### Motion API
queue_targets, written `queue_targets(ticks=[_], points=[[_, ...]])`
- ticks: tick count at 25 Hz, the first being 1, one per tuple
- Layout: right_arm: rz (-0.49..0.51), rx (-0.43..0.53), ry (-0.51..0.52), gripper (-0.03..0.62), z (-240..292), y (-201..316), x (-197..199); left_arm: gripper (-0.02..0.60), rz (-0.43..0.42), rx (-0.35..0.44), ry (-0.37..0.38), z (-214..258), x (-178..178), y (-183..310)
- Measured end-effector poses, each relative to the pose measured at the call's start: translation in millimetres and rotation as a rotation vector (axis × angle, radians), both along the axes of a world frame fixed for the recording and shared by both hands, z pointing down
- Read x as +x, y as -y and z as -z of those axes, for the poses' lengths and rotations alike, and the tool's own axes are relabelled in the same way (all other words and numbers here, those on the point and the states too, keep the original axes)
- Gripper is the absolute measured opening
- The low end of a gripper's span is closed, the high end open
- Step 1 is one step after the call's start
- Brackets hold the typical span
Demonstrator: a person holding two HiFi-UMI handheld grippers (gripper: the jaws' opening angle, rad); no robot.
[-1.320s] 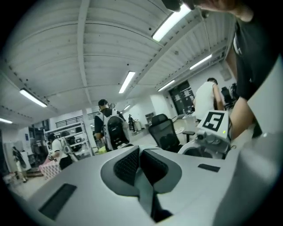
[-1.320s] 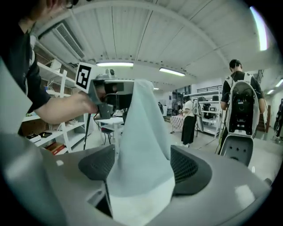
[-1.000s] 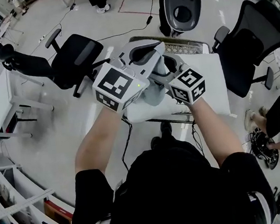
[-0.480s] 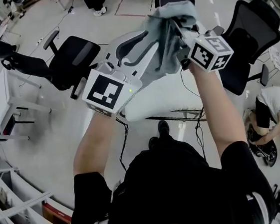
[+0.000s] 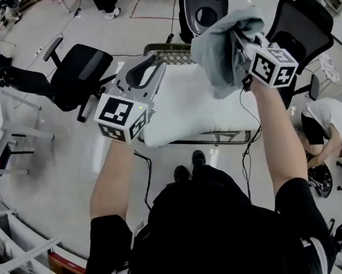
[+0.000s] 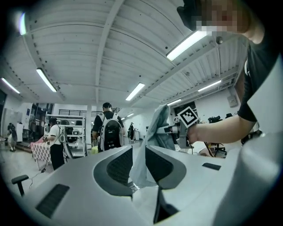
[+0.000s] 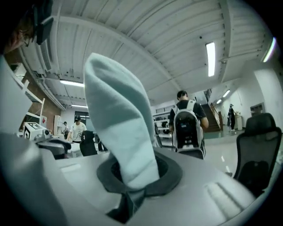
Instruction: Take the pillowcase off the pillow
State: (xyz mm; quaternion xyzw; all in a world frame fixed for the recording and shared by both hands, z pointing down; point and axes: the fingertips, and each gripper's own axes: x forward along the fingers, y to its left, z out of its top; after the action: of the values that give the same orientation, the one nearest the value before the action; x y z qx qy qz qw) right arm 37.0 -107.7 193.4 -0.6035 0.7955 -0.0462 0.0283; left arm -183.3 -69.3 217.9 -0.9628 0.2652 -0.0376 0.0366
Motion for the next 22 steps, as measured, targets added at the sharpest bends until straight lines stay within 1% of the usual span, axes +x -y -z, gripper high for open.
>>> queue_targets(ticks=[3, 7, 9, 10, 11, 13, 14, 15, 17, 19, 22], points=[[-0.035, -0.145, 0.026, 0.034, -75, -5, 16, 0.089, -0.007, -0.062, 0.025, -29, 6, 3], [-0.046, -0.283, 0.065, 0.038, -154, -13, 37, 0.087, -0.009, -0.164, 0.075, -76, 25, 9], [-0.041, -0.361, 0.061, 0.049, -193, -16, 47, 0.087, -0.001, -0.236, 0.094, -106, 35, 9], [-0.031, -0.410, 0.052, 0.064, -215, -18, 50, 0.087, 0.008, -0.282, 0.095, -123, 39, 6], [-0.013, -0.471, 0.042, 0.097, -240, -22, 51, 0.087, 0.019, -0.334, 0.094, -143, 42, 2], [0.047, -0.613, 0.028, 0.196, -292, -36, 47, 0.087, 0.039, -0.434, 0.108, -187, 47, -11], [0.082, -0.679, 0.024, 0.238, -316, -46, 42, 0.087, 0.046, -0.474, 0.131, -209, 50, -19], [0.111, -0.729, 0.021, 0.265, -334, -57, 39, 0.088, 0.053, -0.507, 0.159, -230, 53, -27], [0.125, -0.781, 0.023, 0.278, -357, -81, 41, 0.089, 0.074, -0.563, 0.198, -262, 59, -42], [0.095, -0.797, 0.058, 0.278, -369, -105, 53, 0.089, 0.105, -0.611, 0.210, -284, 65, -53], [0.044, -0.812, 0.114, 0.278, -384, -139, 72, 0.097, 0.154, -0.640, 0.241, -309, 69, -63]])
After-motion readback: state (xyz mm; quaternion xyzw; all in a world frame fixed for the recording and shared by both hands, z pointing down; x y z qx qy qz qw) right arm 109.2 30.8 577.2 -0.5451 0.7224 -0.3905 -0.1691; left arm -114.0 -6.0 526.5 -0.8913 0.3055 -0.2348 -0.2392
